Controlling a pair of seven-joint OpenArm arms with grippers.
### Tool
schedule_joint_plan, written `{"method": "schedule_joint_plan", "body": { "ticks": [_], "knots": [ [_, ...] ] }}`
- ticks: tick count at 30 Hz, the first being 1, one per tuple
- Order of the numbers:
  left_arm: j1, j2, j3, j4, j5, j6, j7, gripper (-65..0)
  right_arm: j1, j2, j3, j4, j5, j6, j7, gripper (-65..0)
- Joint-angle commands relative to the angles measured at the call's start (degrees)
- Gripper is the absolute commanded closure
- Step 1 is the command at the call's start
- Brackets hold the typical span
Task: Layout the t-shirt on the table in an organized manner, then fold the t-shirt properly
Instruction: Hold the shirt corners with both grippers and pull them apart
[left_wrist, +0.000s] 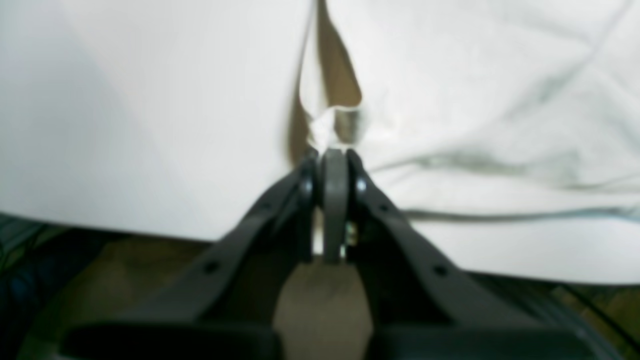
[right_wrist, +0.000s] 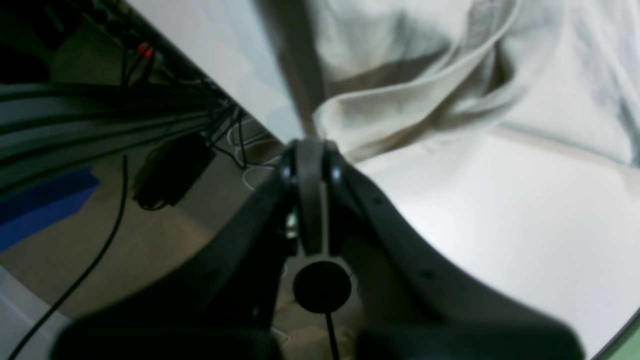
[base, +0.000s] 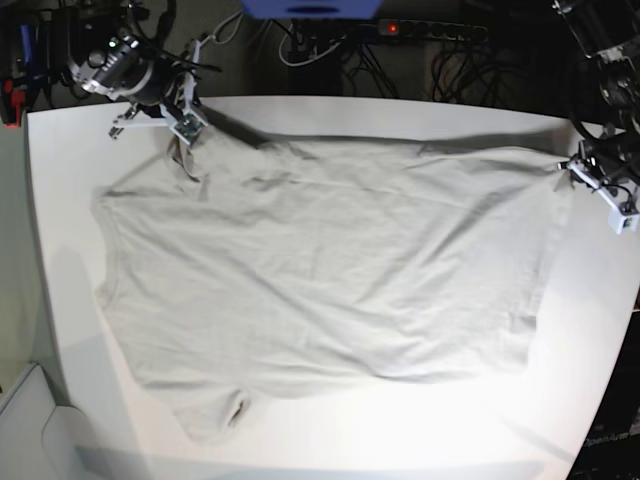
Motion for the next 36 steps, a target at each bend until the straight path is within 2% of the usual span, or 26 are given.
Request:
{"method": "schedule_joint_plan", "body": {
  "ticks": [1,15,36],
  "knots": [
    [0.0,-2.5,-0.5,0.8,0.1,-0.1,-0.3,0.0,-0.7,0.5,0.2,1.1,0.5,-0.2,0.9,0.0],
    [-0.4,-2.9,-0.4,0.2,0.2,-0.1,-0.6,0.0,-1.9,2.5,-0.2,1.1,0.5,-0.2,0.8,0.0],
    [-0.4,-2.8,-0.8,0.2,0.2,-0.1,-0.7,0.0,-2.5,2.9,0.4,1.4,0.4,-0.2,0.1,0.0]
  ]
}}
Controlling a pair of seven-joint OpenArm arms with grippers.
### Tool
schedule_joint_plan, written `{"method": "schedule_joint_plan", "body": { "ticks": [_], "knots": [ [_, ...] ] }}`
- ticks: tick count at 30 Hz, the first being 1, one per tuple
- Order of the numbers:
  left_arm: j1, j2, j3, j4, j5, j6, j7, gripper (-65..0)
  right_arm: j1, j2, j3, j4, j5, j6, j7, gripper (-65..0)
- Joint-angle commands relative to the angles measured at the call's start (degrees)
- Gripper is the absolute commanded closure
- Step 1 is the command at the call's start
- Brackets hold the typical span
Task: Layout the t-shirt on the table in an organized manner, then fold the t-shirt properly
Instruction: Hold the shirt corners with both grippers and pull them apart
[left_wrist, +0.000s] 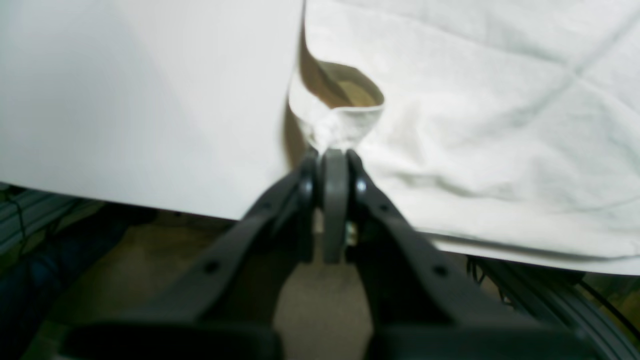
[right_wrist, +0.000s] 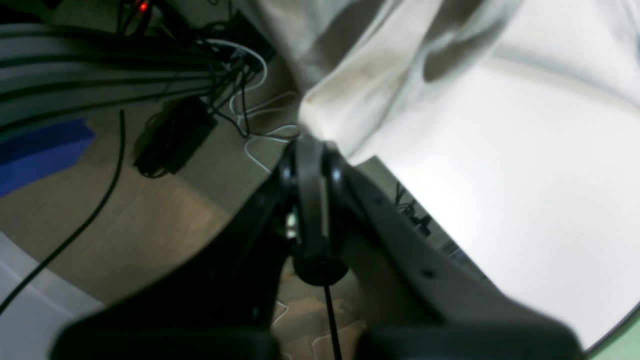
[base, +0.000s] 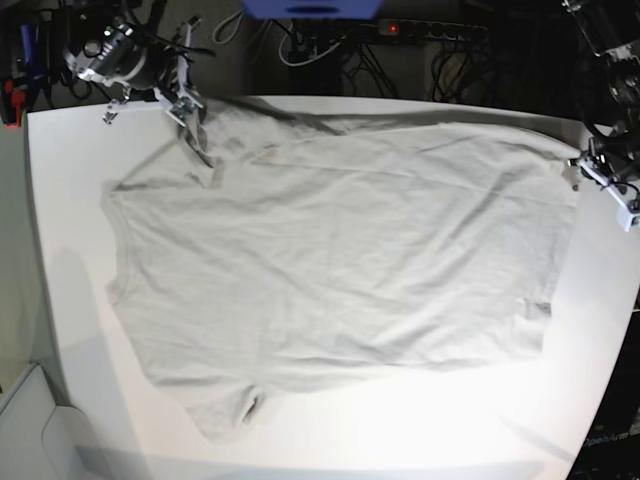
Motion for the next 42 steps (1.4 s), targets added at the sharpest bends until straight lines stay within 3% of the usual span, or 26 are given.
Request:
{"method": "schedule_joint_plan", "body": {
  "ticks": [1,12,17,29,39,42],
  "knots": [
    [-0.7,-1.3,-0.6,0.8,-0.4,-0.1,-0.5,0.0,1.0,0.3,0.9,1.7,0.4,-0.2,0.9,0.0],
    [-7.7,-0.9,-0.7,0.6,-0.3,0.1,-0.4,0.0,11.1,0.6,7.9,2.6,0.4,-0.2,0.2,0.0],
    [-10.0,-0.8,-0.2,0.6,-0.3,0.2,-0.3,0.0,15.7,0.8,10.1,2.5,0.4,-0.2,-3.3,0.0],
    [-12.1,-1.4,-0.4,-8.3,-0.3,0.0,-2.6,0.0,21.6,0.8,10.0,-0.7,0.4,-0.2,-4.4,0.0],
    [-14.1,-1.4,-0.1,-9.2,-0.1,0.2,-4.9,0.0,24.2,0.8,9.9,-3.1,0.4,-0.2,-4.3,0.0],
    [-14.4,-1.3,-0.1,-9.2,2.6,0.2,-4.9,0.0,25.6,0.7,9.9,-5.1,0.4,-0.2,-4.3,0.0]
  ]
}}
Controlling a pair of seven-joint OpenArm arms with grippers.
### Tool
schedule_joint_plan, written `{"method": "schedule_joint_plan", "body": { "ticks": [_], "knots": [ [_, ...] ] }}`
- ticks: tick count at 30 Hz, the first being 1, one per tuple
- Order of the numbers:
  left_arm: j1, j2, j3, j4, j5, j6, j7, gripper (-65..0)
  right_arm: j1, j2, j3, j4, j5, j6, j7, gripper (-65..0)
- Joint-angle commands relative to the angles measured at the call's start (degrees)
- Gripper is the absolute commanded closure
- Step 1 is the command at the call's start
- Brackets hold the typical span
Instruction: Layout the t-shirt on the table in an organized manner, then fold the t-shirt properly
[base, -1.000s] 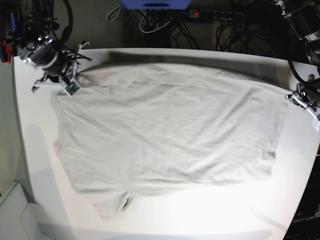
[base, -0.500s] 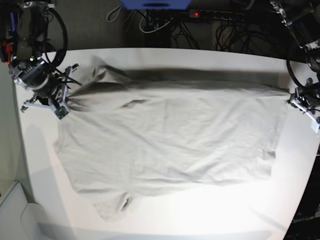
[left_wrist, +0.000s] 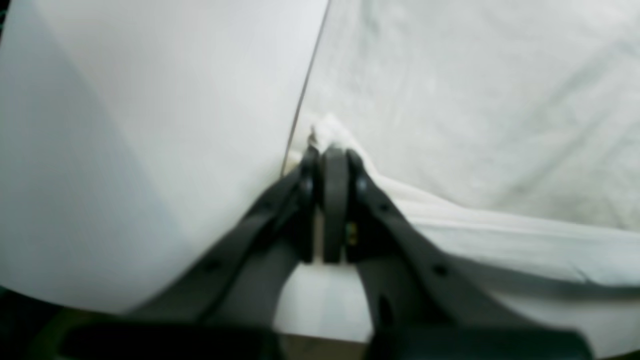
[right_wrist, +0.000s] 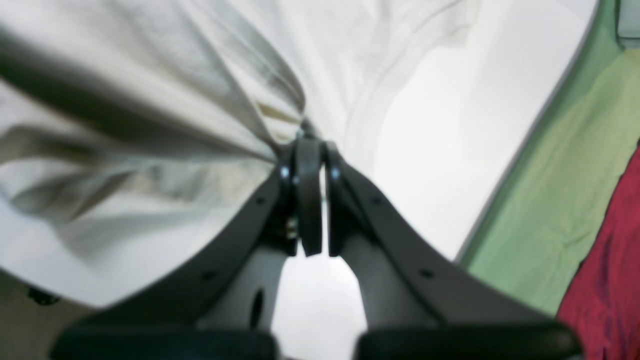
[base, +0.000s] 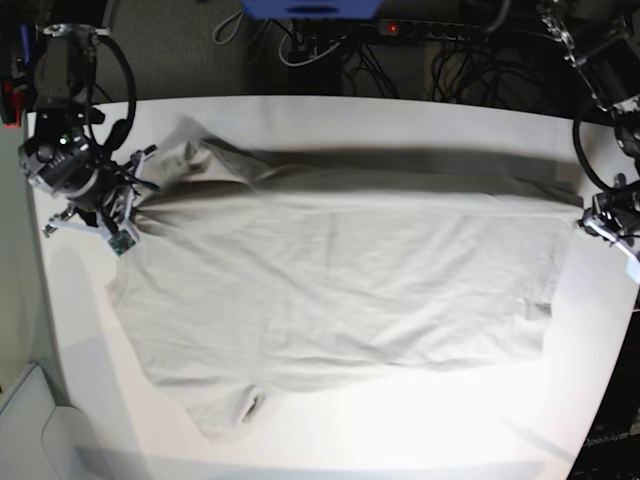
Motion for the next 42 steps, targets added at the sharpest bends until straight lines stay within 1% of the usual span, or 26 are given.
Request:
{"method": "schedule_joint_plan", "body": {
  "ticks": [1,5,9,17,23,29,33,39,42],
  "knots": [
    [-0.8,-1.0,-0.3,0.9,1.9,0.1,-0.3,0.0,0.9,0.7,0.3,0.4,-0.2,-0.2,0.7,0.0],
    [-2.5,-0.6,-0.3,0.9,5.0,-0.2,-0.3,0.0,2.4,0.4,0.1,-0.5,-0.2,-0.2,0.7,0.0],
    [-2.5,-0.1,-0.3,0.9,5.4,-0.2,-0.3,0.0,3.7,0.6,-3.6,-0.6,-0.2,-0.2,0.7,0.0],
    [-2.5,0.0,-0.3,0.9,5.4,-0.2,-0.3,0.0,6.4,0.4,-7.6,-1.3,-0.2,-0.2,0.7,0.0],
    [-3.1,0.1,-0.3,0.9,5.4,-0.2,-0.3,0.0,8.2,0.4,-7.7,-4.9,-0.2,-0.2,0.7,0.0],
    [-4.9,0.1,-0.3,0.9,5.1,-0.1,-0.3,0.0,9.3,0.6,-7.3,-5.1,-0.3,-0.2,0.7,0.0],
    [-6.4,1.5,-0.1,0.9,5.5,0.2,-0.3,0.0,10.7,0.7,-7.3,-5.2,-0.3,-0.2,0.7,0.0],
    [-6.5,2.2,-0.1,0.8,5.5,0.2,-0.3,0.0,10.9,0.6,-7.3,-5.2,-0.3,-0.2,-0.6,0.0],
    [-6.5,2.3,2.2,0.8,5.5,0.2,-0.3,0.0,10.9,0.5,-7.4,-5.2,-0.3,-0.2,-0.6,0.0]
  ]
}}
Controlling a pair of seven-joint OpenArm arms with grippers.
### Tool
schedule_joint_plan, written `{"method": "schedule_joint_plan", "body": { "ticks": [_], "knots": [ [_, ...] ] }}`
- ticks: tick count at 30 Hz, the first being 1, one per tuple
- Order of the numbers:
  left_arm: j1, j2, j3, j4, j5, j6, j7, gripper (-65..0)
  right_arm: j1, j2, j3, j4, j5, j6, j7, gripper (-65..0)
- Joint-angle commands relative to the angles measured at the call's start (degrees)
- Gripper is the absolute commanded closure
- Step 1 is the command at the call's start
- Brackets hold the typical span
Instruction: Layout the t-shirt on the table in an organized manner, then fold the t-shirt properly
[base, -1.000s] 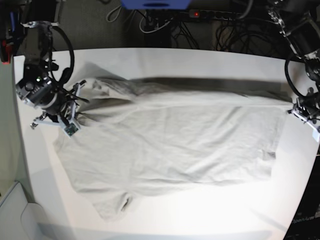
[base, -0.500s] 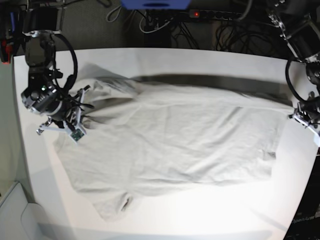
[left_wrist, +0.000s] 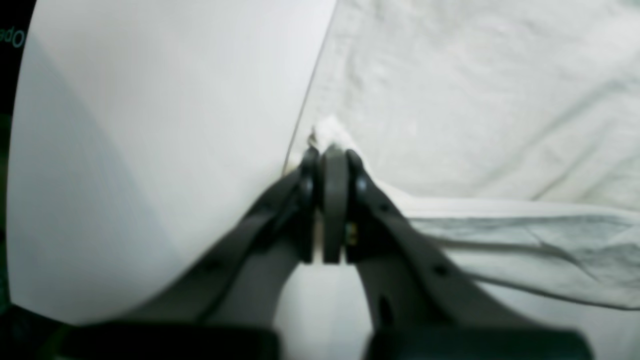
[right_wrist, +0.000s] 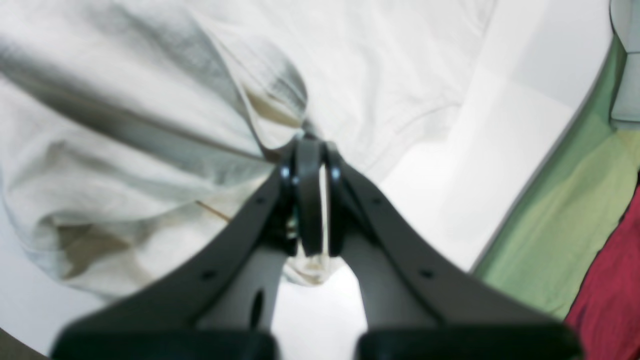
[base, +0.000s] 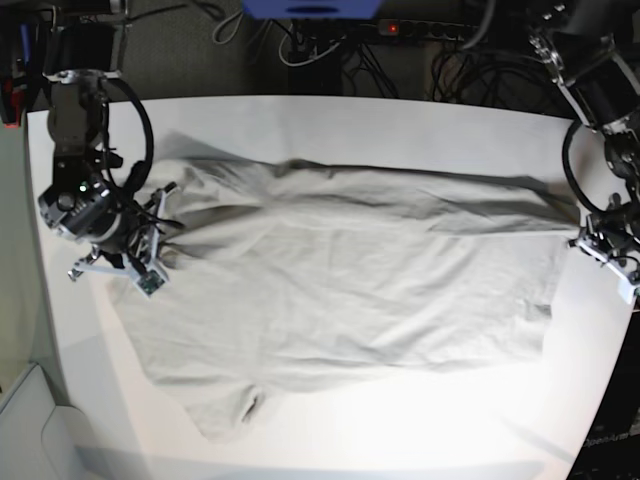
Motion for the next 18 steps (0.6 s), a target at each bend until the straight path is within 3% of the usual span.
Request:
{"method": "schedule_joint_plan", "body": {
  "ticks": [1,18],
  "knots": [
    [-1.1,-1.0,0.6,0.8,-0.7,0.3,-0.6,0.0,1.1,0.5,0.4,0.9,0.2,-0.2,1.0,0.0],
    [-1.9,-1.2,1.1,0.9,-0.7,0.3,-0.7,0.0,2.3,0.7,0.4,0.9,0.2,-0.2,0.8,0.0]
  ]
}}
